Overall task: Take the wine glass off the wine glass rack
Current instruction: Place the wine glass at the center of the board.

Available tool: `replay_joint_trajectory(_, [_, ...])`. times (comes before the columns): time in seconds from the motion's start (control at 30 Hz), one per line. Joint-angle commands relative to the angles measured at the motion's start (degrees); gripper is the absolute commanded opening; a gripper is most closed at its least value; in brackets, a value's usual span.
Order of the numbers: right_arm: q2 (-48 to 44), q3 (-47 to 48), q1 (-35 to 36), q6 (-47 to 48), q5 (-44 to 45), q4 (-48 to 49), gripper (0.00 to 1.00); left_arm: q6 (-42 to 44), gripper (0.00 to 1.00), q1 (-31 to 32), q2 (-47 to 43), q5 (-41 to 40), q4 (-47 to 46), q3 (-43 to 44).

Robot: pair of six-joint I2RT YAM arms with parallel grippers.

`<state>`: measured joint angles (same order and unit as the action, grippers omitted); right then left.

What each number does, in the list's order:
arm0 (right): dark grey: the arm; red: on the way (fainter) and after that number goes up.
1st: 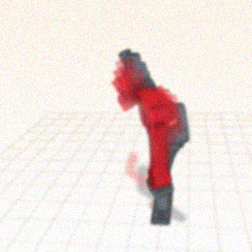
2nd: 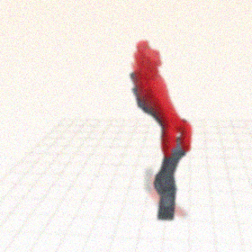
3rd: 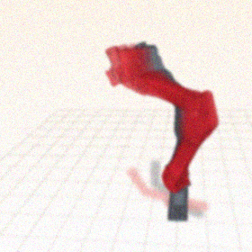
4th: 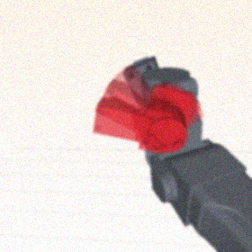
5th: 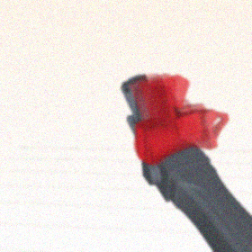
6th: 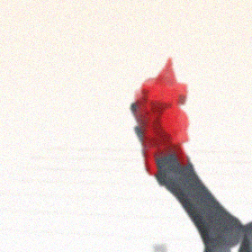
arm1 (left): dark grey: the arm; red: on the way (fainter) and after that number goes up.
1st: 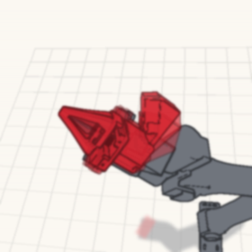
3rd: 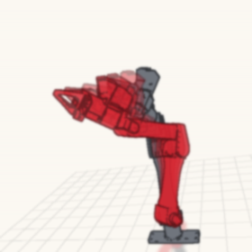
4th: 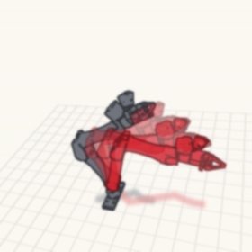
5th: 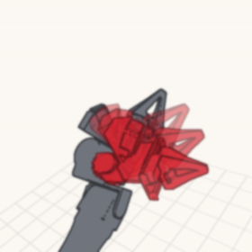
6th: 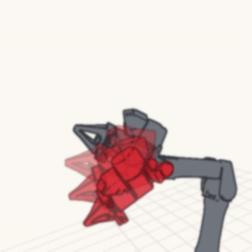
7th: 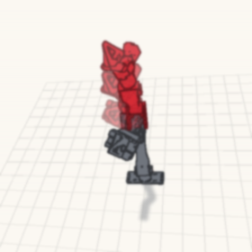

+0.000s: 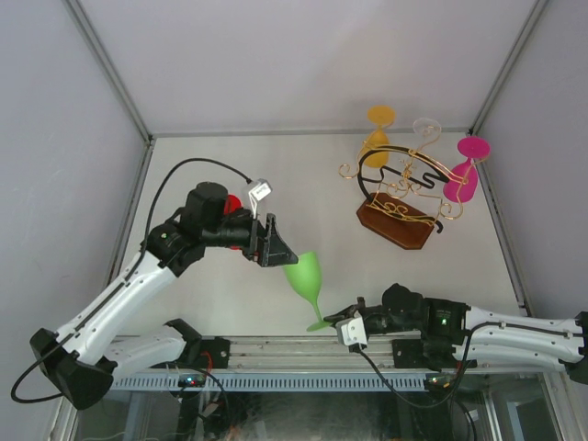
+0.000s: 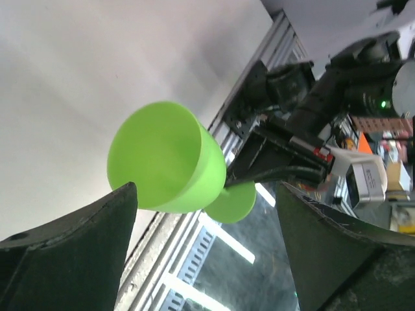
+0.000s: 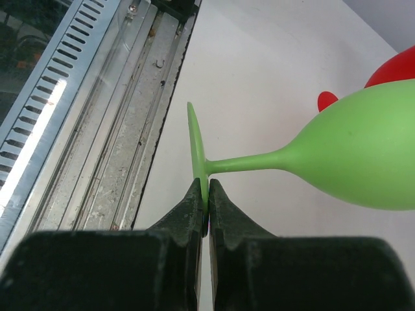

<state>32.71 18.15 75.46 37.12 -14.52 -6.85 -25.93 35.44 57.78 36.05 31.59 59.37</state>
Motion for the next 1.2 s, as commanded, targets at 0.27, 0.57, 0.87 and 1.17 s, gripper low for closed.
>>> replay_joint_trajectory(0.27, [1.1, 2.7, 0.4, 1.5, -3.5, 2.6, 0.00, 8.5, 0.82, 2.6, 5.6, 12.6, 4.4, 6.4])
replay_joint_trajectory(0.57, [1.3, 2.9, 0.3, 1.9, -4.0, 3.4, 0.00, 12.9, 0.75, 5.5, 7.5, 15.9, 7.0, 6.8])
replay_joint_trajectory(0.87, [3.6, 2.7, 0.1, 2.1, -1.1, 4.5, 0.00, 14.7, 0.64, 7.3, 6.4, 15.8, 8.0, 5.8])
replay_joint_trajectory(1.17, [2.6, 1.6, 0.1, 2.2, 5.9, 7.4, 0.00, 15.6, 0.52, 8.0, 4.7, 16.0, 8.8, 3.6])
